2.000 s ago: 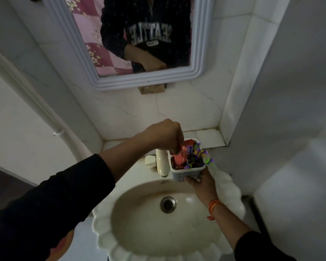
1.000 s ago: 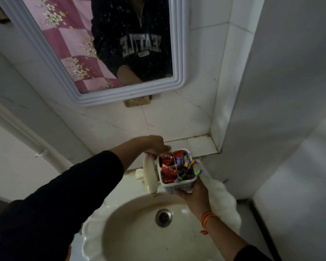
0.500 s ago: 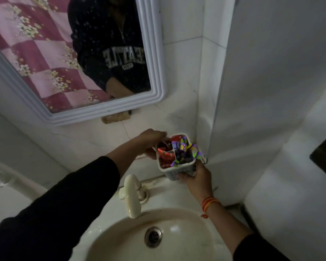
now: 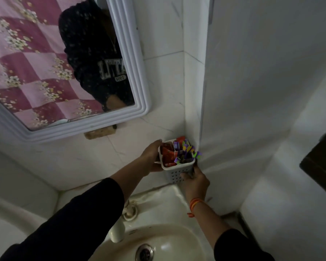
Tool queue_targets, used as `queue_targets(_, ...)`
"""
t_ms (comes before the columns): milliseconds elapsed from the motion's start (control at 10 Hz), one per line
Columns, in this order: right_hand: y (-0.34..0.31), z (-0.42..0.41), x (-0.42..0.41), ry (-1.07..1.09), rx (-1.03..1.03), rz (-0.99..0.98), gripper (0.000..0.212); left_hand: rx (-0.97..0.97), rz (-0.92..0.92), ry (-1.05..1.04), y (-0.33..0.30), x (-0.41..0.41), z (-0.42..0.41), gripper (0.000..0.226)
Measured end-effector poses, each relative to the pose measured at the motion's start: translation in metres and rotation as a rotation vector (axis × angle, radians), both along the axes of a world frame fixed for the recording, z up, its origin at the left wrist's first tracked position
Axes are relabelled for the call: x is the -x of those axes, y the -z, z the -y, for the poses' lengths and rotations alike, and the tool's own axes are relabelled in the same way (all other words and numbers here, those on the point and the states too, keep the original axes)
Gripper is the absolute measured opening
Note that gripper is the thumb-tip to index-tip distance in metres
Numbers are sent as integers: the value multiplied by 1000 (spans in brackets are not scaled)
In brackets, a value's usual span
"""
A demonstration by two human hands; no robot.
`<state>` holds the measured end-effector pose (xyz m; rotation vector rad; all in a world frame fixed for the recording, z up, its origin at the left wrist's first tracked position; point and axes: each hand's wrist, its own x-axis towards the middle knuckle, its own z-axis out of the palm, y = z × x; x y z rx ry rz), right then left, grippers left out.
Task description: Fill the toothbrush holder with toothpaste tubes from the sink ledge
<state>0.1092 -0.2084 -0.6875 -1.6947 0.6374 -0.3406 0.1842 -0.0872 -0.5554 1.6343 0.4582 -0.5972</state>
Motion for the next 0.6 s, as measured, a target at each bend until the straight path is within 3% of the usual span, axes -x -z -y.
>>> queue_targets(300, -8, -3, 0, 34, 28, -136, 46, 18, 9, -64, -11, 25, 7, 36)
queue_targets(400, -22, -4, 18, -19, 108, -198, 36, -101, 79, -30, -17, 37, -6, 47)
queue_targets(600, -80, -19, 63, -226, 107, -54, 28, -515, 442, 131, -55, 82, -43, 51)
